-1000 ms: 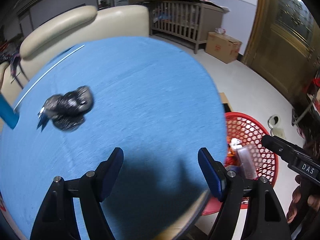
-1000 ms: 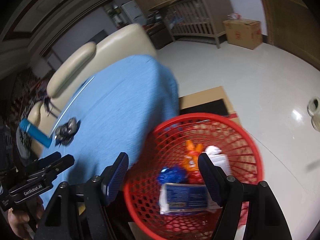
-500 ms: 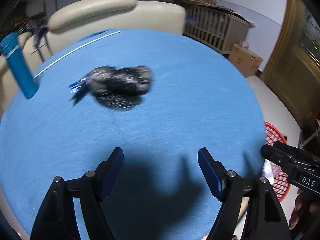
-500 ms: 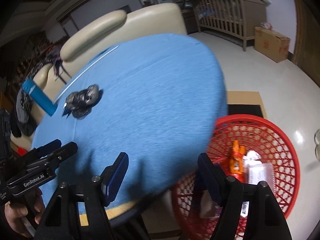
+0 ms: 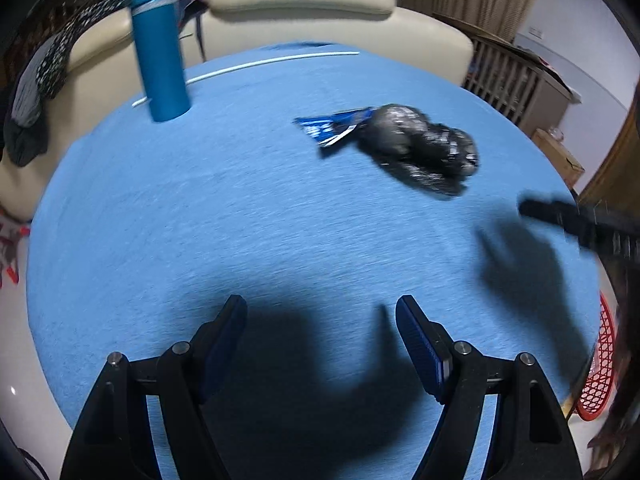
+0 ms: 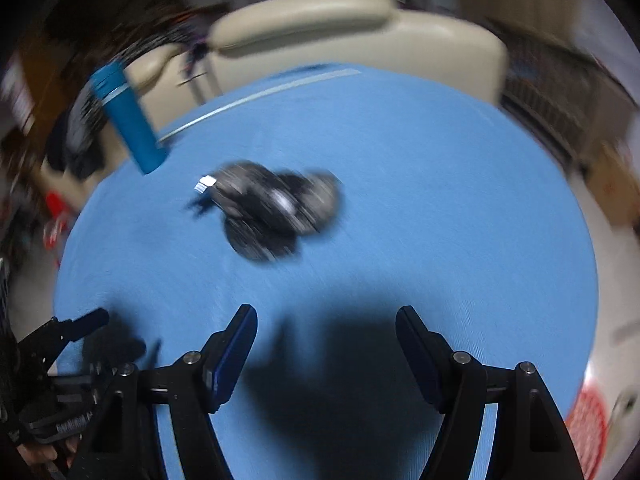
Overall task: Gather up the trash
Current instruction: 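Move both open tools back over the table toward the black bag, then grasp the black plastic bag with the right tool while the left tool grasps the blue wrapper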
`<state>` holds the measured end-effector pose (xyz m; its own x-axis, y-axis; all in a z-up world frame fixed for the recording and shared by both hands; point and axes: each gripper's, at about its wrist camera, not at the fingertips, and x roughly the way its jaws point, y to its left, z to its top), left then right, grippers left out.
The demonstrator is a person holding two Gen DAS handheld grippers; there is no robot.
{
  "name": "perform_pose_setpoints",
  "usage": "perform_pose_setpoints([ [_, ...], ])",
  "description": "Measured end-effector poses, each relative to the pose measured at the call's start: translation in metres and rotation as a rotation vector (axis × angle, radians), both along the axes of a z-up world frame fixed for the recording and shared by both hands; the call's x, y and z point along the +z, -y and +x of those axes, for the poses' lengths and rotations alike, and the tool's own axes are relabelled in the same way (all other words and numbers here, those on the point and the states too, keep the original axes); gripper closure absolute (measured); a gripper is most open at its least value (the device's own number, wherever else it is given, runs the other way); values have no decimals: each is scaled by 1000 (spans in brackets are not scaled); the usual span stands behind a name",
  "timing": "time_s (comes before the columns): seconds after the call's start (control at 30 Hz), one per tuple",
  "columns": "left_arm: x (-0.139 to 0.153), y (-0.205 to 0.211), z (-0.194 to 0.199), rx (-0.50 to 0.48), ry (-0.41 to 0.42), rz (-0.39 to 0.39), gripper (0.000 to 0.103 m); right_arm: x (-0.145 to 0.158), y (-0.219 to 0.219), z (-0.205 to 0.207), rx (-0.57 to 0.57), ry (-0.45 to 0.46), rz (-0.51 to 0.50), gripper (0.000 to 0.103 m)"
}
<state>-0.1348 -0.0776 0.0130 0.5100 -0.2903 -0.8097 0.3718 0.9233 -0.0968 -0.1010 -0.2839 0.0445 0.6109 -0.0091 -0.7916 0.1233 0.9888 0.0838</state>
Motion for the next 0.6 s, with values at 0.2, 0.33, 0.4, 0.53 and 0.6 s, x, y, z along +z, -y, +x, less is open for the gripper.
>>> perform_pose_setpoints([
  [0.2, -5, -18, 10, 28, -21, -19, 26, 17, -32, 74, 229, -31, -128, 28],
  [0.33, -3, -24, 16, 35, -26, -24, 26, 4, -47, 112, 351, -110, -219, 28],
  [0.4, -3, -25, 20, 37, -30, -29, 26, -5, -49, 126, 374, -141, -232, 28],
  [0.53, -3, -23, 29, 33, -28, -22, 26, -34, -41, 149, 384, -233, -213, 34],
  [0.6, -3, -19, 34, 29, -29, -19, 26, -36, -33, 149, 366, -225, -139, 57],
])
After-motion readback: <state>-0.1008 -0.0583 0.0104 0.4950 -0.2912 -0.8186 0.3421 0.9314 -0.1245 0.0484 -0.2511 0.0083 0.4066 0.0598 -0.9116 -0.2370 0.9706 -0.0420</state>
